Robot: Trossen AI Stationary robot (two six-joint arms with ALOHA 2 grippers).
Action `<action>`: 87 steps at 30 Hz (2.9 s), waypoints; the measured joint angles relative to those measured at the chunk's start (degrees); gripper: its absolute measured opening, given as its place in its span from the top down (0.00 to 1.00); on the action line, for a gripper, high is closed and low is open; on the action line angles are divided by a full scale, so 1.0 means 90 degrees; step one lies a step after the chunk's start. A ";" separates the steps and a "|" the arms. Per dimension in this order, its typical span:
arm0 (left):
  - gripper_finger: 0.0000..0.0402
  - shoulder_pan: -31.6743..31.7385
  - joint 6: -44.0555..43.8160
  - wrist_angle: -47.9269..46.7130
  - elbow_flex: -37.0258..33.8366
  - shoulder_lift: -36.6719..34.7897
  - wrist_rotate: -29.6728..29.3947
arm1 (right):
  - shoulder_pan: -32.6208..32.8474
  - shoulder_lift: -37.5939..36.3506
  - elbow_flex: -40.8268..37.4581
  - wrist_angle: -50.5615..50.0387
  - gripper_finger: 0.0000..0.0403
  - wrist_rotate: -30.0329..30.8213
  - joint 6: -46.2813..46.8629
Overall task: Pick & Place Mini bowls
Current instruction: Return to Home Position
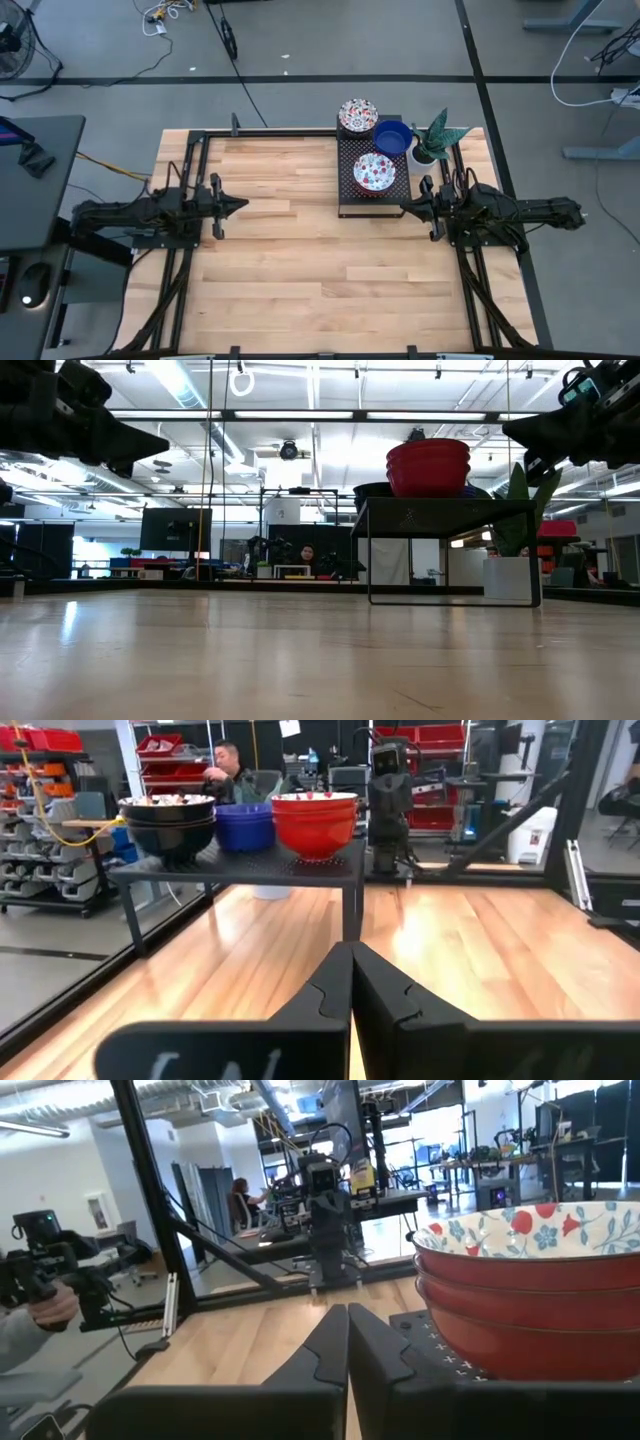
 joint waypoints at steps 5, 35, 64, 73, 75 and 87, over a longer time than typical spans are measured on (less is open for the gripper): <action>0.99 0.0000 -0.0037 -0.0331 0.0000 -0.0161 0.0148 | -0.0002 0.0002 0.0002 -0.0048 0.98 0.0006 0.0000; 0.94 0.0005 -0.0002 0.0499 -0.0410 -0.0122 0.0732 | 0.0000 0.0038 0.0010 -0.1000 0.98 0.0024 -0.0334; 0.93 0.0005 -0.0007 0.0490 -0.0416 -0.0115 0.0729 | 0.0372 -0.0472 0.0017 -0.0509 0.98 0.0073 -0.0337; 0.93 0.0005 -0.0007 0.0489 -0.0418 -0.0115 0.0729 | 0.0369 -0.0471 0.0017 -0.0525 0.98 0.0073 -0.0338; 0.93 0.0005 -0.0007 0.0489 -0.0418 -0.0115 0.0727 | 0.0369 -0.0471 0.0017 -0.0525 0.98 0.0073 -0.0338; 0.93 0.0005 -0.0007 0.0489 -0.0418 -0.0115 0.0722 | 0.0369 -0.0471 0.0015 -0.0525 0.98 0.0073 -0.0339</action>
